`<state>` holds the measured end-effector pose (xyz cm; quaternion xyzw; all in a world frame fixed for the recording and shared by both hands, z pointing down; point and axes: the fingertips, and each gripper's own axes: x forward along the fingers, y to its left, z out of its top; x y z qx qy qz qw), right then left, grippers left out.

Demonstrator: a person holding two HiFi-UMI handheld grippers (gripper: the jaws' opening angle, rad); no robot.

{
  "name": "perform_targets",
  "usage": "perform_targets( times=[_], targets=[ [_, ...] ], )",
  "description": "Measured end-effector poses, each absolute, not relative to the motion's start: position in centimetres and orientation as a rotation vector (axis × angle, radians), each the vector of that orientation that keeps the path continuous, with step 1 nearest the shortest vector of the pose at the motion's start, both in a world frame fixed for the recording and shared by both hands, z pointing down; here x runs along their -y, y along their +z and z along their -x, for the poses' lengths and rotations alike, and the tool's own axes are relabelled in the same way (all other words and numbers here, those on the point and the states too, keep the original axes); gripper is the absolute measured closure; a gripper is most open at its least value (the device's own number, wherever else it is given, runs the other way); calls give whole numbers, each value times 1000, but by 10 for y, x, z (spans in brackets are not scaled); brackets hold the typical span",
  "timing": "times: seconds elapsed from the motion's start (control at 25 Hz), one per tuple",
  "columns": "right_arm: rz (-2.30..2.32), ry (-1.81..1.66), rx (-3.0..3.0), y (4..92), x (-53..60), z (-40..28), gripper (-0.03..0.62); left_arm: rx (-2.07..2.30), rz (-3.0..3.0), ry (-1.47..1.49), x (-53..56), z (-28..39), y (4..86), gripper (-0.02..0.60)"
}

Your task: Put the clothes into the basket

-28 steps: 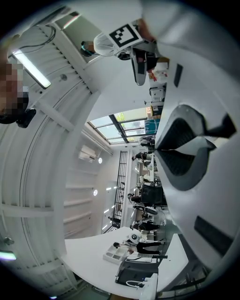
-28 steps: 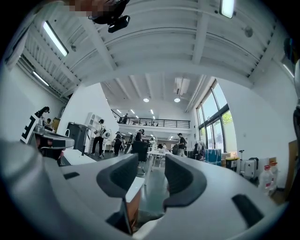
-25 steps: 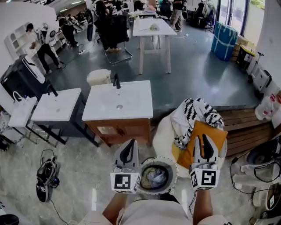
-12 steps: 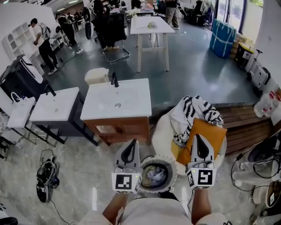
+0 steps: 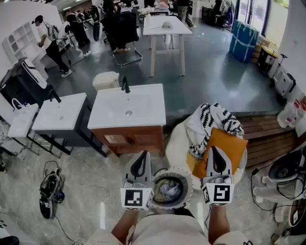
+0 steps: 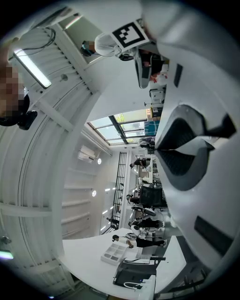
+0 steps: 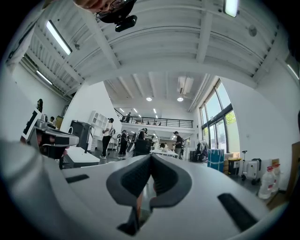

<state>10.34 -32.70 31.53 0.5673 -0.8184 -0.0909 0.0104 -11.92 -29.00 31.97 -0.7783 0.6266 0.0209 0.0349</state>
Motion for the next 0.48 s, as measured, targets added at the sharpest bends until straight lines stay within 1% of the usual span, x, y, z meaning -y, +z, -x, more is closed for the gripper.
perform_targets(
  times=[0.48],
  targets=[
    [-1765, -280, 2555, 319, 334, -102, 606, -1931, 2397, 47, 297, 118, 325, 577]
  ],
)
